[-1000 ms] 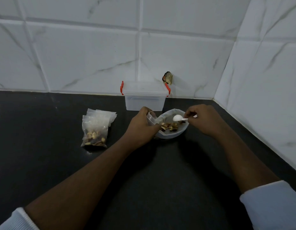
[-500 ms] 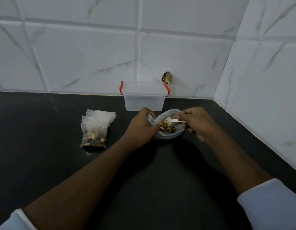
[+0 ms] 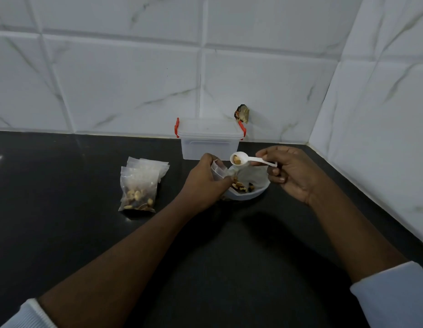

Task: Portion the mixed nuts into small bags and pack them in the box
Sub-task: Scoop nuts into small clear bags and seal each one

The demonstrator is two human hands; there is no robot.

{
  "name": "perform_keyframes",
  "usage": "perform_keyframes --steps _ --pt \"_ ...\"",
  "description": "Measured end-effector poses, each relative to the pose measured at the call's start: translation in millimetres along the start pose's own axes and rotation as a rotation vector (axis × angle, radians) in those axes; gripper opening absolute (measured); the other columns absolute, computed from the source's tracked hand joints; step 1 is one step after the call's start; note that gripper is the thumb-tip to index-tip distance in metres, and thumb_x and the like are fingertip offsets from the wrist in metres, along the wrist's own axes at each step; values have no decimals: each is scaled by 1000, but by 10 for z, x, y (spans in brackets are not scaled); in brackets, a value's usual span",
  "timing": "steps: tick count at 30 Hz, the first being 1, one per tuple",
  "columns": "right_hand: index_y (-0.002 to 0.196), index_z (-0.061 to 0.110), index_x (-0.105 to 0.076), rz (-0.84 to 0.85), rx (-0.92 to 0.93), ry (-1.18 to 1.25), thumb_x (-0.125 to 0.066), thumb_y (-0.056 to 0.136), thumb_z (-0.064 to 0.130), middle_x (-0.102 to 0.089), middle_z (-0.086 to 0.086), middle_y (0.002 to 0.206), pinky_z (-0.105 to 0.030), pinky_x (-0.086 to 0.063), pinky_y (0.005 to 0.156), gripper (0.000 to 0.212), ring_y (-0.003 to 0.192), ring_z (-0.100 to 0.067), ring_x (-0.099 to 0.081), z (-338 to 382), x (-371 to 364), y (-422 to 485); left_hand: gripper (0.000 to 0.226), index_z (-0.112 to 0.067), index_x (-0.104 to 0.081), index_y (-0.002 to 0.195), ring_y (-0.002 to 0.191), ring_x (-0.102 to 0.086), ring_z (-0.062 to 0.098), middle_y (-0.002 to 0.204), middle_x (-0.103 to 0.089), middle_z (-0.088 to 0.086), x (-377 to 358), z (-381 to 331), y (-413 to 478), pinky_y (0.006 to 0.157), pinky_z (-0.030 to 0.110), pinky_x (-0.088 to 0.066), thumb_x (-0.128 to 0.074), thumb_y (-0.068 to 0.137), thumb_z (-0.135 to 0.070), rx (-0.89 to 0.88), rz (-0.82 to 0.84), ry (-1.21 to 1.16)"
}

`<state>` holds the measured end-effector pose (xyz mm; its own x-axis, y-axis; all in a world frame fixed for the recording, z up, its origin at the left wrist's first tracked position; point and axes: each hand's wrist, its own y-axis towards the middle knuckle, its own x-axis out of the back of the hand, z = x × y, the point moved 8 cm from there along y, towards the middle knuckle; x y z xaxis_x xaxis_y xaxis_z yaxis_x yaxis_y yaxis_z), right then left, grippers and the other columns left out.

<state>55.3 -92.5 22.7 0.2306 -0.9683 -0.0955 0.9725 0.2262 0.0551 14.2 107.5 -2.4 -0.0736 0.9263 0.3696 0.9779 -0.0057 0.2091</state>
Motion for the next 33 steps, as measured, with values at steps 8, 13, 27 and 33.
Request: perform_keyframes --steps 8,13,27,33 --pt "105 11 -79 232 244 -555 -66 93 -3 -77 -11 103 -37 -61 76 22 86 -24 -70 56 -395 -120 43 -25 -49 121 94 -64 8 111 -60 -9 14 10 6 63 14 -50 -78 89 -26 -28 -36 10" --pt "103 16 -78 131 317 -614 -64 86 -10 -79 2 103 -29 -59 88 34 98 -18 -72 202 -247 -109 44 -27 -47 122 93 -59 1 113 -55 -15 -9 7 7 65 12 -46 -77 90 -21 -51 -14 20" --pt "99 22 -77 -87 340 -1180 -64 86 -1 -71 10 98 -6 -37 64 30 80 6 -58 111 110 86 39 -27 -48 122 92 -64 9 103 -52 -14 -25 20 22 61 16 -57 -73 92 -19 6 33 27" --pt "100 28 -79 63 321 -1171 -66 89 7 -70 16 95 -10 -39 68 27 83 8 -61 34 -60 12 40 -27 -49 122 93 -64 10 102 -54 -14 -35 32 24 67 20 -59 -74 91 -19 7 29 44"
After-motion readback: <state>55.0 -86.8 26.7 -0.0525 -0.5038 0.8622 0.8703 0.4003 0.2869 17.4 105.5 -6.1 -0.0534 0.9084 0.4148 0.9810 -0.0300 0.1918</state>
